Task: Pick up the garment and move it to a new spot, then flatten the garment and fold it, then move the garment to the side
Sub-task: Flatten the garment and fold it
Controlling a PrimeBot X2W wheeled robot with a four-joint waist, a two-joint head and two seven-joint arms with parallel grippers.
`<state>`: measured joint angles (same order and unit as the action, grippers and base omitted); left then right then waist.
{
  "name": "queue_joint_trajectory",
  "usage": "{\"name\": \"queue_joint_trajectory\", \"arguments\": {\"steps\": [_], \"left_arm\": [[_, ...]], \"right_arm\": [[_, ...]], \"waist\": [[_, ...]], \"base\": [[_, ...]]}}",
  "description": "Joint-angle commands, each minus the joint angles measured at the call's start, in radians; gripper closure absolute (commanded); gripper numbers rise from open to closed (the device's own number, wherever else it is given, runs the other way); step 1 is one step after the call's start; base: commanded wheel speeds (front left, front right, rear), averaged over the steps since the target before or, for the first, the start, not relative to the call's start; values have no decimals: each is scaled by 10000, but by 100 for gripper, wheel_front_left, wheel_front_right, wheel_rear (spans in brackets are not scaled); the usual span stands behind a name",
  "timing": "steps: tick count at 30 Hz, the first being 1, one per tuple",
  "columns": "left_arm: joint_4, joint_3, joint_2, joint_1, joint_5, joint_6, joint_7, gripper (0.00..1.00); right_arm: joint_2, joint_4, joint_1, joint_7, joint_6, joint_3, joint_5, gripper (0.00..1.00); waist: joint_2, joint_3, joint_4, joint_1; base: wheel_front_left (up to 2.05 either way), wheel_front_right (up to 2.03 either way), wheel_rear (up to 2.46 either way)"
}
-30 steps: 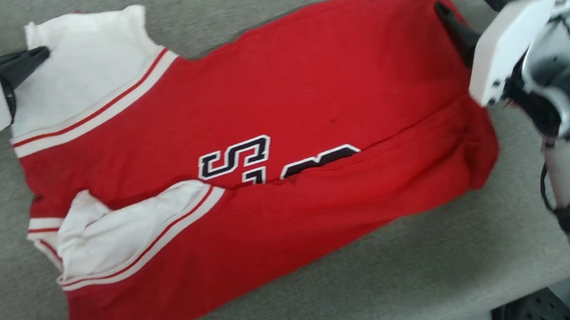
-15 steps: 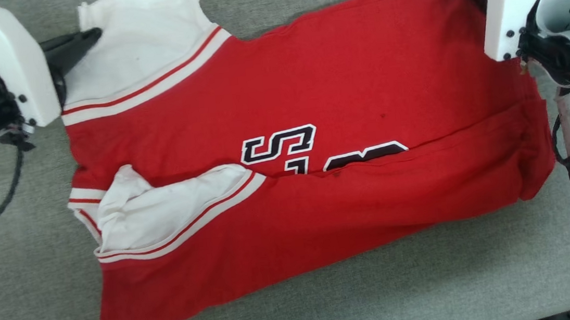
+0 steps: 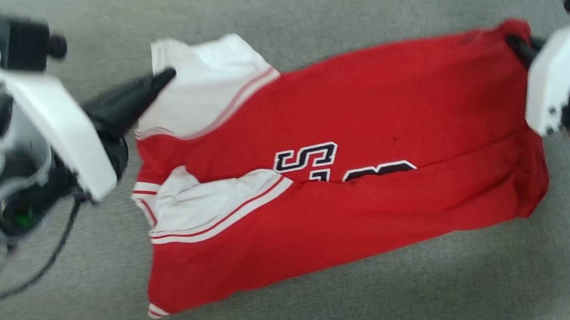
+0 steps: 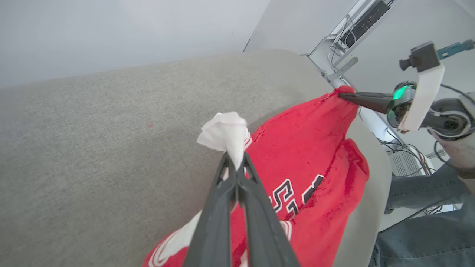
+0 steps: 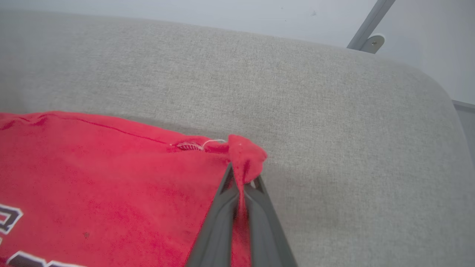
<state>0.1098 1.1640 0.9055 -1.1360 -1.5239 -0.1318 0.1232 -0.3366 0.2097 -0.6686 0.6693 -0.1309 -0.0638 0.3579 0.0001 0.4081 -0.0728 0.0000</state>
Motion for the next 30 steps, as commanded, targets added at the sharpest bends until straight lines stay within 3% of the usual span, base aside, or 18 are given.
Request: {"name": "queue_joint_trajectory", "arguments": {"steps": [1, 7, 12, 18, 26, 27, 28, 29, 30], "left_arm": [[-489, 106, 310, 528, -26, 23, -465, 100], [-1743, 355, 1124, 1997, -54, 23, -1961, 100], [-2445, 722, 1552, 3559, 30, 23, -3176, 100], [-2036, 920, 1092, 4899, 0, 23, -3659, 100], [-742, 946, -15, 5279, -392, 24, -3751, 100], [-629, 936, -137, 5261, -396, 24, -3757, 100], [-519, 908, -196, 5242, -361, 24, -3768, 100], [-398, 889, -214, 5224, -276, 24, -3777, 98], [-293, 872, -242, 5214, -177, 24, -3794, 72]], "right_arm": [[-159, -524, 747, 73, 3, 162, 206, 100], [-362, -2099, 2904, 308, 3, 947, 537, 100], [-68, -3244, 4813, 369, 3, 1779, 692, 100], [526, -3348, 6047, 147, 2, 2511, 788, 100], [963, -2070, 5662, -641, 3, 2345, 495, 100], [969, -1972, 5587, -740, 2, 2288, 456, 82], [971, -1888, 5521, -821, 2, 2249, 427, 55], [952, -1837, 5492, -876, 2, 2215, 424, 0], [906, -1819, 5460, -915, 2, 2209, 407, 0]], "waist": [[-1, -608, 435, 0], [-1, -1018, 734, 0], [-1, -1165, 875, 0], [-1, -1045, 983, 0], [-1, -868, 853, 0], [-1, -858, 835, 0], [-1, -856, 820, 0], [-1, -862, 811, 0], [-1, -873, 811, 0]], "base": [[0, 0, 0], [0, 0, 0], [0, 0, 0], [0, 0, 0], [0, 0, 0], [0, 0, 0], [0, 0, 0], [0, 0, 0], [0, 0, 0]]}}
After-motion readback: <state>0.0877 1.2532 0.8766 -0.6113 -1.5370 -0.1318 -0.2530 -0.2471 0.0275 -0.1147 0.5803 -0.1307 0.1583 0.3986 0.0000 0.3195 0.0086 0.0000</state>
